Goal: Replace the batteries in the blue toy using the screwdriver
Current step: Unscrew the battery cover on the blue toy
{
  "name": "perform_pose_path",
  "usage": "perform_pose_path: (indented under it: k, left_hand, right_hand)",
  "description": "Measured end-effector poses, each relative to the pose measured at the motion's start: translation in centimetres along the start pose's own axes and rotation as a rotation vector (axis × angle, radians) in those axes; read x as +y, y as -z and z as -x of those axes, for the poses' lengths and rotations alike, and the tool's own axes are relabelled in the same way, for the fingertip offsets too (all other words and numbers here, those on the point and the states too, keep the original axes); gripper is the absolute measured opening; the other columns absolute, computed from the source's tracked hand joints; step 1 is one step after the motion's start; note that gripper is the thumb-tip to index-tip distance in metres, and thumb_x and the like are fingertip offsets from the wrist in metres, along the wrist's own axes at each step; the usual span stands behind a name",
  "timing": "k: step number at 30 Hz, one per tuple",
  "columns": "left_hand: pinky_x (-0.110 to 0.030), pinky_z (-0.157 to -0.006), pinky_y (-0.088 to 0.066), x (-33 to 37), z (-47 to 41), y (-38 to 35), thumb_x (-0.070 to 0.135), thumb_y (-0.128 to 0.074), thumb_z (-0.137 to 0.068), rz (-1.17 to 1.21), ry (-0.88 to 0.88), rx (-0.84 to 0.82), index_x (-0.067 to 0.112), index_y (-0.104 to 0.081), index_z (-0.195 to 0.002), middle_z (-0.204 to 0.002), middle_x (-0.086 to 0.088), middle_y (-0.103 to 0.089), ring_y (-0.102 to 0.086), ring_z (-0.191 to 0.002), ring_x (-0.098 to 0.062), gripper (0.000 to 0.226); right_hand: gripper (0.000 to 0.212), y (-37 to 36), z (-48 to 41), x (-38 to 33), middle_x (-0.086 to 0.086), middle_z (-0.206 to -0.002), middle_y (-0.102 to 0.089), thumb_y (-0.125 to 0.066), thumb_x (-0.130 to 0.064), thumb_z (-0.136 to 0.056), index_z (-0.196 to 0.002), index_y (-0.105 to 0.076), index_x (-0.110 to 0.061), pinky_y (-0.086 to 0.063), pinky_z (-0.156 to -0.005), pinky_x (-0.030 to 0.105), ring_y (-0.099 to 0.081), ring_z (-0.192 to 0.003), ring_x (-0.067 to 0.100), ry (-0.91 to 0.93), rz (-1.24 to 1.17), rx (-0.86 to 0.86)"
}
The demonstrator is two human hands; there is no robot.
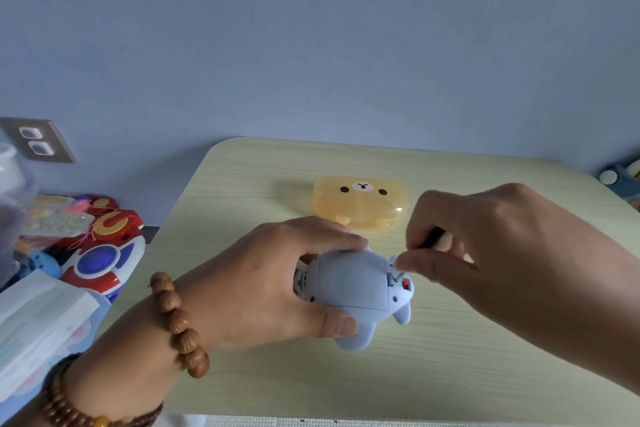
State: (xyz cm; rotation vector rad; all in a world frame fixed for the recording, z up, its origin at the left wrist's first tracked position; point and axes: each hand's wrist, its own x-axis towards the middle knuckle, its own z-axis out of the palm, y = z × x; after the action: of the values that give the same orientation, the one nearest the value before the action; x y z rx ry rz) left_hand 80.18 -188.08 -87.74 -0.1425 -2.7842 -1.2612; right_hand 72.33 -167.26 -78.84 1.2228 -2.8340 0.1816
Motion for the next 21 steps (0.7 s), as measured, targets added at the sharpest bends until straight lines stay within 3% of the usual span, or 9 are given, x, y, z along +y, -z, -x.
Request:
perform_pose_path:
  k: [3, 6, 9, 12, 14, 18, 21]
  left_hand:
    - [-0.016, -0.087, -0.049, 0.1, -0.1, 0.0, 0.043, -0.092, -0.065, -0.013, 0.002, 0.002, 0.043, -0.061, -0.13, -0.133, 0.035, -0.053, -0.056, -0.118, 0.009, 0.072]
    - [-0.016, -0.089, -0.048, 0.1, -0.1, 0.0, 0.045, -0.092, -0.065, -0.011, 0.015, -0.013, 0.045, -0.06, -0.131, -0.134, 0.038, -0.05, -0.055, -0.118, 0.009, 0.073]
    - [-0.02, -0.092, -0.05, 0.2, -0.1, 0.0, 0.047, -0.091, -0.065, -0.017, 0.014, -0.023, 0.046, -0.059, -0.132, -0.136, 0.037, -0.049, -0.056, -0.118, 0.008, 0.074]
    - [-0.018, -0.09, -0.05, 0.3, -0.2, -0.1, 0.047, -0.091, -0.065, -0.018, 0.017, -0.021, 0.046, -0.06, -0.131, -0.135, 0.036, -0.05, -0.057, -0.116, 0.007, 0.073]
    - [-0.019, -0.09, -0.051, 0.3, -0.2, -0.1, 0.047, -0.091, -0.065, -0.022, 0.019, -0.021, 0.047, -0.06, -0.13, -0.134, 0.037, -0.051, -0.058, -0.115, 0.006, 0.073]
    - [-0.017, -0.09, -0.05, 0.5, -0.2, 0.0, 0.048, -0.091, -0.064, -0.034, 0.023, -0.026, 0.047, -0.059, -0.131, -0.134, 0.04, -0.049, -0.056, -0.116, 0.008, 0.074]
    - [-0.015, -0.089, -0.049, 0.6, -0.3, 0.1, 0.048, -0.091, -0.064, -0.046, 0.023, -0.026, 0.047, -0.059, -0.132, -0.133, 0.041, -0.048, -0.056, -0.115, 0.009, 0.075]
  right_hand:
    - [0.05, -0.2, -0.3, 0.1, -0.006, -0.052, -0.054, -0.039, -0.078, -0.074, -0.067, -0.05, -0.03, -0.029, -0.043, 0.025, -0.051, -0.048, 0.015, 0.041, 0.158, 0.048]
    - [0.045, -0.1, -0.1, -0.1, -0.019, -0.074, -0.052, -0.026, -0.08, -0.077, -0.089, -0.041, -0.04, -0.037, -0.053, 0.027, -0.051, -0.063, 0.008, 0.055, 0.139, -0.004]
    - [0.029, 0.7, 0.4, 0.1, -0.026, -0.085, -0.05, -0.036, -0.07, -0.082, -0.1, -0.029, -0.048, -0.05, -0.068, 0.027, -0.059, -0.08, 0.004, 0.099, 0.008, -0.051]
    - [0.011, 0.9, 0.4, 0.4, -0.023, -0.093, -0.053, -0.043, -0.052, -0.091, -0.092, -0.034, -0.046, -0.048, -0.066, 0.022, -0.058, -0.08, 0.003, 0.105, 0.036, -0.083]
    - [0.014, 0.7, 0.0, 0.5, -0.019, -0.091, -0.054, -0.043, -0.053, -0.093, -0.087, -0.039, -0.04, -0.046, -0.062, 0.022, -0.057, -0.076, 0.005, 0.115, 0.084, -0.088]
    - [0.042, 0.1, -0.4, 0.5, -0.011, -0.083, -0.055, -0.029, -0.068, -0.09, -0.083, -0.045, -0.03, -0.048, -0.062, 0.029, -0.059, -0.072, 0.011, 0.111, 0.185, -0.036]
    - [0.027, 0.5, 0.0, 0.5, -0.021, -0.085, -0.054, -0.032, -0.067, -0.086, -0.092, -0.037, -0.042, -0.048, -0.066, 0.026, -0.059, -0.078, 0.007, 0.099, 0.104, -0.062]
